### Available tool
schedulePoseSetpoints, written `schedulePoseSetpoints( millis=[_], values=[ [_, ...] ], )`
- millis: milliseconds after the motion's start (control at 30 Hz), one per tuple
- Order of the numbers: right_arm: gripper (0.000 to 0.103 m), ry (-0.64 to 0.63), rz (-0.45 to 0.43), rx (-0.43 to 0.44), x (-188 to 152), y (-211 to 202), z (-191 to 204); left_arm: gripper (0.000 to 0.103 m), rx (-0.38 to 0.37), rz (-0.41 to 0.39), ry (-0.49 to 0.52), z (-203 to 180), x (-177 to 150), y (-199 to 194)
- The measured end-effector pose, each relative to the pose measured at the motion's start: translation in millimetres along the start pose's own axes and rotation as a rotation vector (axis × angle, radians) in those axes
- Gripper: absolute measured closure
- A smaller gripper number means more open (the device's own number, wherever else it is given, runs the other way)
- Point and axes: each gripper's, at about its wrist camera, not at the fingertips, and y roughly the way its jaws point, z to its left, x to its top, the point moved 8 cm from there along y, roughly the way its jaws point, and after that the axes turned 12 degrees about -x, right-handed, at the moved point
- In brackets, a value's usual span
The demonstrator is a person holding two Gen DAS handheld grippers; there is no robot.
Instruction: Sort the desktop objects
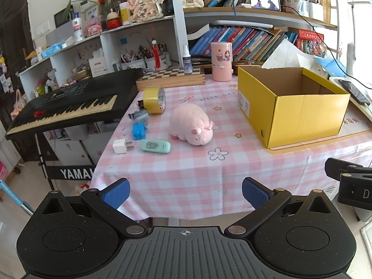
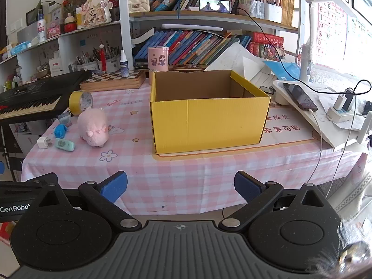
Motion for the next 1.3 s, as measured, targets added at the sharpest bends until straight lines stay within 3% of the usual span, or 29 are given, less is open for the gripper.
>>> schedulePoseSetpoints(
  millis=[1300],
  values=[
    [0.007, -0.002, -0.005, 0.000, -2.4, 0.9, -1.6, 0.000, 0.015, -0.007, -0.004, -2.7, 1.8, -3.7]
  ],
)
